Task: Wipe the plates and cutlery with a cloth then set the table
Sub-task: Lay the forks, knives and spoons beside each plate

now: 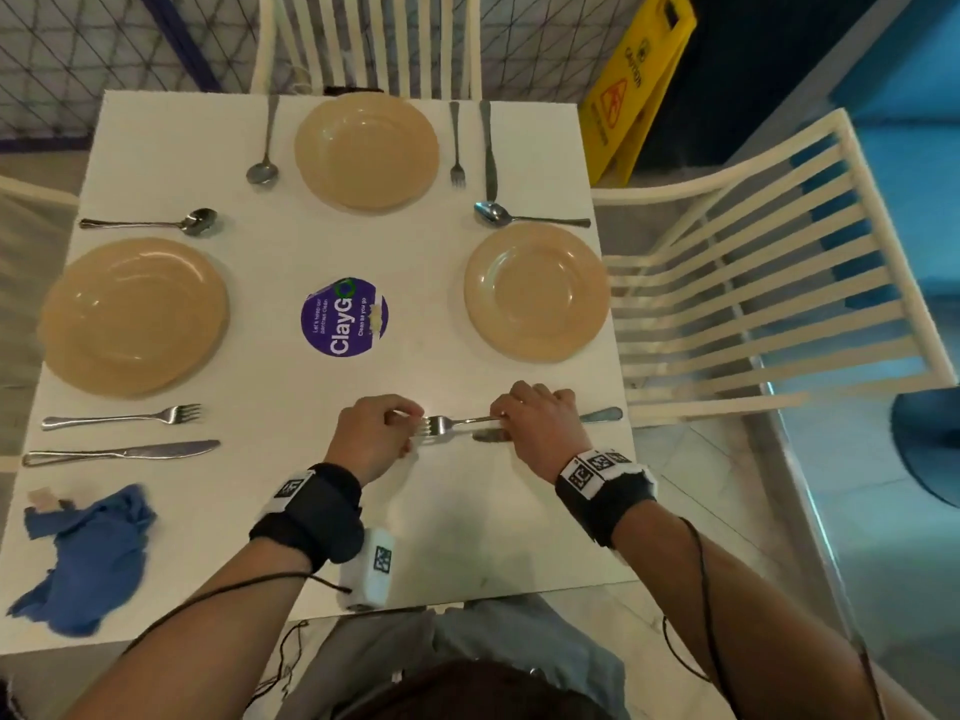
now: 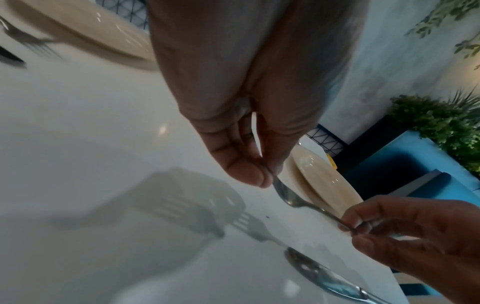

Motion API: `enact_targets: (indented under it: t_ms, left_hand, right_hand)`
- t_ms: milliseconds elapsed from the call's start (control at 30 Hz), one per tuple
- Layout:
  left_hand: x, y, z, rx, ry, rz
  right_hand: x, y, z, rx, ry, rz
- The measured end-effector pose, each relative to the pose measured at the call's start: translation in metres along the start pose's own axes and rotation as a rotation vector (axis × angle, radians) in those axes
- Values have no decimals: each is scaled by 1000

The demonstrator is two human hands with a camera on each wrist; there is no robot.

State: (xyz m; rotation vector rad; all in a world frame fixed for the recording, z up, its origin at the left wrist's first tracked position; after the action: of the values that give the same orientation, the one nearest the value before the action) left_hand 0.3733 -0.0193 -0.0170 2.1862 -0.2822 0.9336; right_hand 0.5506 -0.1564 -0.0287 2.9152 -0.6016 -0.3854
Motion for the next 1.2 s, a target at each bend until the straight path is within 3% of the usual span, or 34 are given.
enact_targets:
  t_ms: [267,400,667,1200]
  left_hand:
    - [32,-36,70,66,79,0]
    - [36,-46,89,103,25,-26]
    - [43,-51,107,145,-74,-16]
    - [41,-46,108,167,-31,11]
  right_hand:
    - [106,4,-8,-39,-39,183]
    - [135,-6,-1,-65,-51,175]
    - [151,-20,6,-93,-35,98]
    - [160,-13,-3,-25,-162,149]
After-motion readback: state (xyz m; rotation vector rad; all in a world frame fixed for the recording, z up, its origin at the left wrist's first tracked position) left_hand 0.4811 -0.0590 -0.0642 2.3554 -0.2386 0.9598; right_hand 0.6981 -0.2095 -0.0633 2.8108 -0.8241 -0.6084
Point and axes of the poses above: each hand's wrist, its own y-axis away from the middle knuckle, its own z-axis out of the palm, x = y × z, the point moved 5 cm from there along -y, towards the middle knuckle, and after that the axes turned 3 degrees about x, right-handed, at the moved point
